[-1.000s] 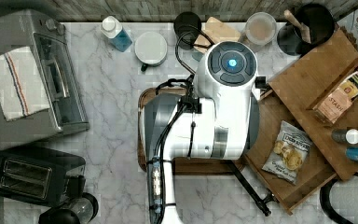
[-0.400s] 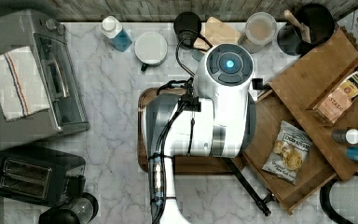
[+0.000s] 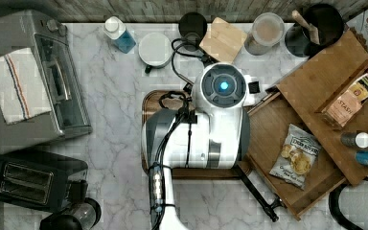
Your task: Close the drawer.
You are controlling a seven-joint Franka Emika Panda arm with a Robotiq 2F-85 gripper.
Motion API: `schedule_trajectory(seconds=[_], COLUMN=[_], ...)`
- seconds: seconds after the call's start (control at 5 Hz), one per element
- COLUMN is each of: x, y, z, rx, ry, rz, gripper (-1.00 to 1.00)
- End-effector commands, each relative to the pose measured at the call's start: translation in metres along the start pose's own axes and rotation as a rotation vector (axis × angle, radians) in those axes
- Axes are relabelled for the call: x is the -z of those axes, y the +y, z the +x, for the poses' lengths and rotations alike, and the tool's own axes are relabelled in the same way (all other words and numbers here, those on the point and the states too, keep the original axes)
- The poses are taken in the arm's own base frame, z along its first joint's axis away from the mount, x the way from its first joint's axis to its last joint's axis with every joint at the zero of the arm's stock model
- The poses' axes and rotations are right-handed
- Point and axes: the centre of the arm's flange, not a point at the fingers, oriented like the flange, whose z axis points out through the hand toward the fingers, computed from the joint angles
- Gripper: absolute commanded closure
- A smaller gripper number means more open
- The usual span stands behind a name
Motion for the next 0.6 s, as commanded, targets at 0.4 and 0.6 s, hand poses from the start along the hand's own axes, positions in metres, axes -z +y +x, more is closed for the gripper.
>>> schedule_trajectory(seconds=[0.4,0.6], x=[-0.076,-0.103], y=[0.031,0.047], z=[-0.088,-0.095], rx=[0.598,0.692], ry=[0.026,-0.004], rz=[0.025,0.026], gripper=[1.0,1.0])
